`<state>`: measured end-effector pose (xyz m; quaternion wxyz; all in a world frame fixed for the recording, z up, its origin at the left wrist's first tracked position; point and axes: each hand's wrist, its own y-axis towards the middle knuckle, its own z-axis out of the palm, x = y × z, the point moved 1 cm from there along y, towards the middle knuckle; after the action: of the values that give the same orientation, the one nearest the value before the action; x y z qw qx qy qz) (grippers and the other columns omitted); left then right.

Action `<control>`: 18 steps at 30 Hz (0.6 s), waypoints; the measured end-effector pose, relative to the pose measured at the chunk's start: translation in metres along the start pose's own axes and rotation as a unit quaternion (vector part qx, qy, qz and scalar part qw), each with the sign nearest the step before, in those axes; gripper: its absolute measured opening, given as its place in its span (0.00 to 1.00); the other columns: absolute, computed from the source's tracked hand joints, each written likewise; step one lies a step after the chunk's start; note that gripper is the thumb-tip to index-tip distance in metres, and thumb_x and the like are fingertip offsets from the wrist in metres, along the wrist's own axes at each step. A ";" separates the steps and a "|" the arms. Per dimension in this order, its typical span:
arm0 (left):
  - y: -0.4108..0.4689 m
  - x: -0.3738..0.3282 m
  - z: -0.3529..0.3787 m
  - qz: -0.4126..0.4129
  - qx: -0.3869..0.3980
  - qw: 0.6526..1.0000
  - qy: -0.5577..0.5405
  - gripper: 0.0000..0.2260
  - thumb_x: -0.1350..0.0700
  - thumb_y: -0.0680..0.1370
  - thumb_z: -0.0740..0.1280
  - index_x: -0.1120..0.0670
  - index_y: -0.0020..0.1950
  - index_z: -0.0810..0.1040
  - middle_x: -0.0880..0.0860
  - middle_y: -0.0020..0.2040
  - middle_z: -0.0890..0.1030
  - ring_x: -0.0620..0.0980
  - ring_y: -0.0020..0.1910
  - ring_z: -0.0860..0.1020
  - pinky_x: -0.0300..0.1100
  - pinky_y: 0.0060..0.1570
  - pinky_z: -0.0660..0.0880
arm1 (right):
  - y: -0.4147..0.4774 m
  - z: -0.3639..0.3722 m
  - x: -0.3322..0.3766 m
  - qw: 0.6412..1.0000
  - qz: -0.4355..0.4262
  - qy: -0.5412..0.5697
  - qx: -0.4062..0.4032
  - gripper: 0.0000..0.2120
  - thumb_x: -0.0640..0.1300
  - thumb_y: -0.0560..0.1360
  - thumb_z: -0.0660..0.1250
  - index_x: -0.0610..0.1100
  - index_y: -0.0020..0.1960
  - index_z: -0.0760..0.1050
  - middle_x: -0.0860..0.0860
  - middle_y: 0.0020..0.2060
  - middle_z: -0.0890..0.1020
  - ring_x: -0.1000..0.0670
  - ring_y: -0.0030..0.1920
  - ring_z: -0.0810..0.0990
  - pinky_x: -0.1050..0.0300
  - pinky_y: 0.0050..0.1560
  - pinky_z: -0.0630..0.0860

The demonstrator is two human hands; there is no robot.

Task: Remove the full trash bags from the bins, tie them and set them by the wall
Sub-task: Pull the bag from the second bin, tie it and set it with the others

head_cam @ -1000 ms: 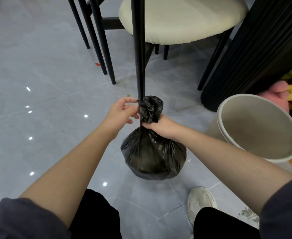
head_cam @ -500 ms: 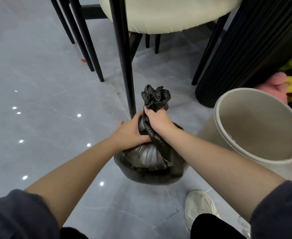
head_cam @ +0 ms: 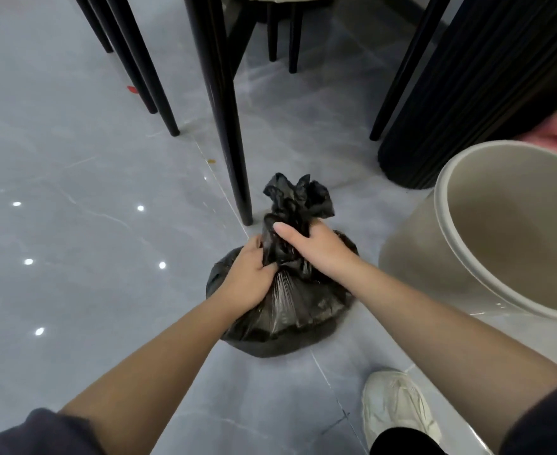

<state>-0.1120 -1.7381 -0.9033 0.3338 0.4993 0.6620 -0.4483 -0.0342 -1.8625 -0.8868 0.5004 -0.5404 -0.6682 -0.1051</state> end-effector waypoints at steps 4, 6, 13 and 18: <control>0.006 0.001 -0.006 -0.094 -0.053 0.994 -0.017 0.13 0.52 0.80 0.59 0.55 0.59 0.78 0.49 0.55 0.80 0.48 0.54 0.76 0.41 0.52 0.70 | 0.003 -0.027 -0.030 0.994 -0.046 -0.088 0.044 0.48 0.83 0.59 0.51 0.57 0.72 0.60 0.51 0.73 0.67 0.45 0.76 0.57 0.41 0.74 0.55; 0.011 0.004 -0.009 -0.121 -0.060 0.991 -0.009 0.15 0.49 0.81 0.58 0.58 0.51 0.79 0.53 0.51 0.81 0.51 0.50 0.78 0.44 0.47 0.72 | -0.003 -0.033 -0.042 0.987 -0.051 -0.134 0.071 0.51 0.82 0.59 0.51 0.56 0.75 0.54 0.49 0.77 0.57 0.47 0.78 0.47 0.41 0.76 0.47; 0.017 0.001 -0.004 -0.095 -0.041 0.995 -0.015 0.12 0.49 0.80 0.59 0.53 0.59 0.76 0.51 0.56 0.80 0.50 0.56 0.77 0.50 0.60 0.73 | -0.001 -0.012 -0.028 0.996 -0.067 -0.060 -0.027 0.07 0.43 0.79 0.60 0.43 0.48 0.76 0.48 0.46 0.80 0.48 0.51 0.78 0.60 0.43 0.68; 0.023 -0.007 -0.009 -0.085 -0.044 0.995 0.008 0.14 0.50 0.80 0.61 0.54 0.62 0.75 0.51 0.57 0.80 0.49 0.56 0.77 0.41 0.53 0.71 | -0.002 -0.004 -0.012 0.978 -0.027 0.197 -0.060 0.10 0.43 0.82 0.55 0.49 0.59 0.73 0.51 0.54 0.80 0.52 0.57 0.78 0.62 0.57 0.74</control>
<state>-0.0885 -1.7299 -0.8999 0.3108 0.4294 0.7241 -0.4413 -0.0349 -1.8733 -0.8929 0.5859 -0.5199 -0.5634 -0.2628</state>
